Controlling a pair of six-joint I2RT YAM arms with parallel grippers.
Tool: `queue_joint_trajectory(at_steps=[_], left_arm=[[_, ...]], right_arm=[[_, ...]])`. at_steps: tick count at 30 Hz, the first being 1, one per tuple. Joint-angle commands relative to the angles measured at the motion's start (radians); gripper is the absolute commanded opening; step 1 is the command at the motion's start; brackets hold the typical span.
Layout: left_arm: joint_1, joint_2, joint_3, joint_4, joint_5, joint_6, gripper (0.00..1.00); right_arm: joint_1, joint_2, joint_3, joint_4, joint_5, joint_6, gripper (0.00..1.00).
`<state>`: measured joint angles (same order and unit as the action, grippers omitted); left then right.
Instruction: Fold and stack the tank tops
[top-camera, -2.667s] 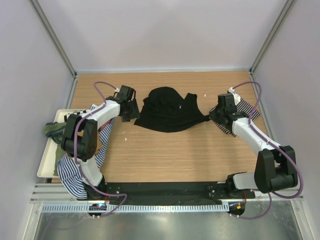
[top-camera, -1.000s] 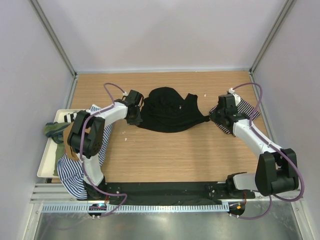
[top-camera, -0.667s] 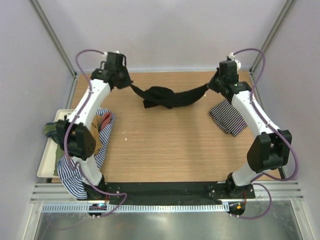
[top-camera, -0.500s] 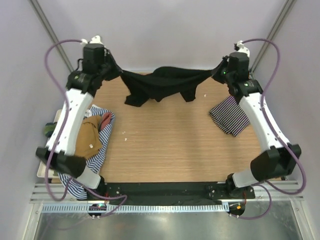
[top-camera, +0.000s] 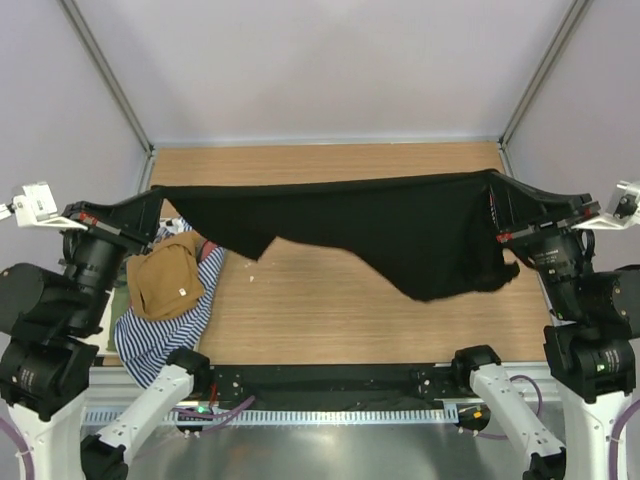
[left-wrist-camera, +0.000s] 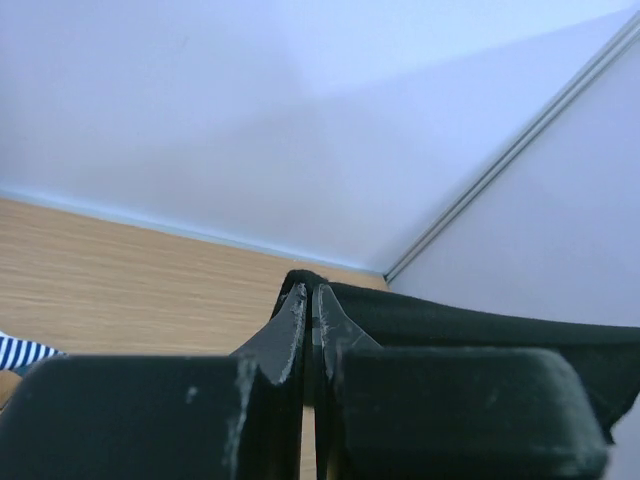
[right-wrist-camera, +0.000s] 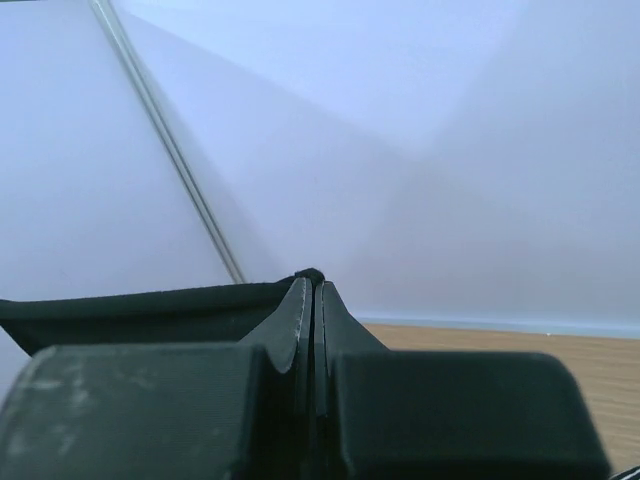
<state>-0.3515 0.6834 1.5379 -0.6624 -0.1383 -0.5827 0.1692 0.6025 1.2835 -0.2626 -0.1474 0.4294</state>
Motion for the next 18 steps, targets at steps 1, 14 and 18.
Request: queue_joint_trajectory(at_steps=[1, 14, 18], left_arm=[[0.005, 0.03, -0.045, 0.037, -0.024, -0.017, 0.0], [0.041, 0.425, -0.512, 0.364, -0.162, -0.134, 0.0], [0.118, 0.742, -0.441, 0.469, -0.144, -0.178, 0.0]], right_arm=[[-0.002, 0.052, -0.056, -0.061, 0.046, 0.011, 0.01], [0.0, 0.563, -0.256, 0.121, 0.244, 0.121, 0.01], [0.0, 0.9, -0.111, 0.219, 0.258, 0.123, 0.01]])
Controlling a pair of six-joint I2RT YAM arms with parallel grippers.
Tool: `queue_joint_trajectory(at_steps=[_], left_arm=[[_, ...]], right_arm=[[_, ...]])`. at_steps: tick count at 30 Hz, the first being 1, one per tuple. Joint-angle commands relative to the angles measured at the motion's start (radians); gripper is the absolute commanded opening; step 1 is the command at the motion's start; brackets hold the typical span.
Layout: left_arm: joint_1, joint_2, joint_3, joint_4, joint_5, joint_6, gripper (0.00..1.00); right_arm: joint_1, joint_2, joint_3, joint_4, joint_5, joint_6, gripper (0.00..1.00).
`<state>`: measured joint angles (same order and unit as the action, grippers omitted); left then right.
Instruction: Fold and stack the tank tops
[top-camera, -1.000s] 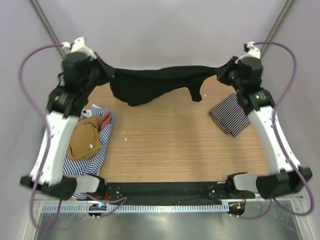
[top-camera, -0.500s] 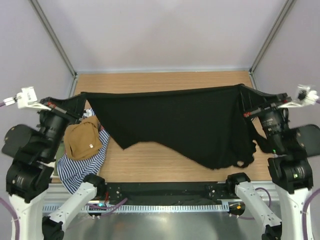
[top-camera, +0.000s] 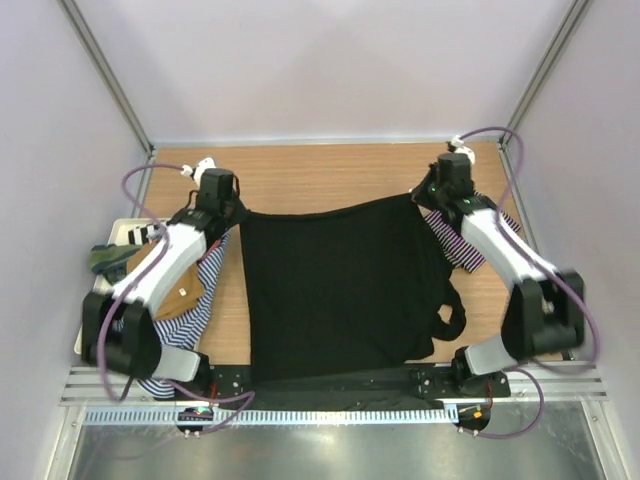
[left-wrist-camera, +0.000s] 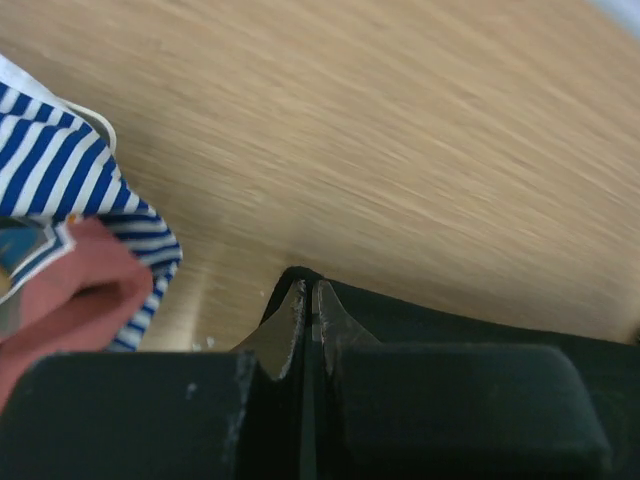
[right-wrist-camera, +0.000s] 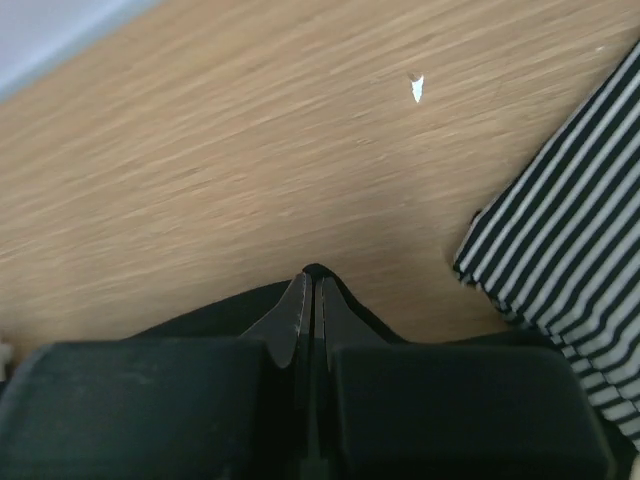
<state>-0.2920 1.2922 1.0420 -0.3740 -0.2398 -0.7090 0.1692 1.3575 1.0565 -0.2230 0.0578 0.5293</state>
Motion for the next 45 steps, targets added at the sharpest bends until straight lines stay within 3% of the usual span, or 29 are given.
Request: queue_joint_trajectory(at_steps=[1, 4, 6, 7, 8, 9, 10, 11, 14, 17, 20, 25, 31, 38, 45], left_arm=[[0.069, 0.189, 0.119, 0.208, -0.042, -0.056, 0.0], [0.108, 0.393, 0.286, 0.222, -0.029, -0.056, 0.0], [0.12, 0.501, 0.405, 0.225, -0.047, -0.041, 0.0], [0.123, 0.531, 0.446, 0.204, -0.049, -0.037, 0.0], [0.129, 0.559, 0.485, 0.183, -0.046, -0.034, 0.28], [0.137, 0.615, 0.577, 0.149, -0.039, -0.029, 0.56], [0.14, 0.642, 0.631, 0.038, -0.035, -0.029, 0.7], [0.14, 0.663, 0.676, -0.012, -0.033, -0.021, 0.77], [0.139, 0.627, 0.653, -0.039, -0.024, -0.004, 0.77], [0.139, 0.488, 0.47, 0.027, 0.002, 0.002, 0.77], [0.134, 0.371, 0.396, 0.017, 0.085, 0.013, 0.74], [0.094, 0.149, 0.173, 0.01, 0.128, 0.003, 0.74], [0.056, 0.019, -0.051, 0.064, 0.23, -0.032, 0.74], [0.051, 0.022, -0.18, 0.121, 0.28, -0.035, 0.73], [0.05, 0.146, -0.198, 0.204, 0.297, -0.033, 0.73]], right_arm=[[-0.002, 0.214, 0.167, 0.182, 0.051, 0.021, 0.01], [-0.002, 0.516, 0.406, 0.139, 0.083, 0.02, 0.01], [-0.007, 0.595, 0.573, 0.097, 0.09, 0.02, 0.03], [-0.005, 0.635, 0.624, 0.08, 0.086, 0.018, 0.09], [-0.005, 0.684, 0.67, 0.023, 0.088, 0.015, 0.27], [-0.005, 0.699, 0.741, -0.013, 0.102, 0.014, 0.67], [-0.007, 0.703, 0.758, -0.045, 0.118, 0.017, 0.74], [-0.007, 0.698, 0.754, -0.07, 0.129, 0.017, 0.77], [-0.01, 0.582, 0.54, -0.018, 0.155, 0.024, 0.75], [-0.01, 0.424, 0.345, -0.007, 0.203, 0.06, 0.65], [-0.011, 0.301, 0.214, -0.088, 0.286, 0.11, 0.6], [-0.025, 0.12, 0.045, -0.197, 0.415, 0.211, 0.59], [-0.092, -0.01, -0.118, -0.274, 0.358, 0.311, 0.58], [-0.129, -0.002, -0.259, -0.202, 0.182, 0.385, 0.52], [-0.186, 0.176, -0.256, -0.125, 0.129, 0.403, 0.47]])
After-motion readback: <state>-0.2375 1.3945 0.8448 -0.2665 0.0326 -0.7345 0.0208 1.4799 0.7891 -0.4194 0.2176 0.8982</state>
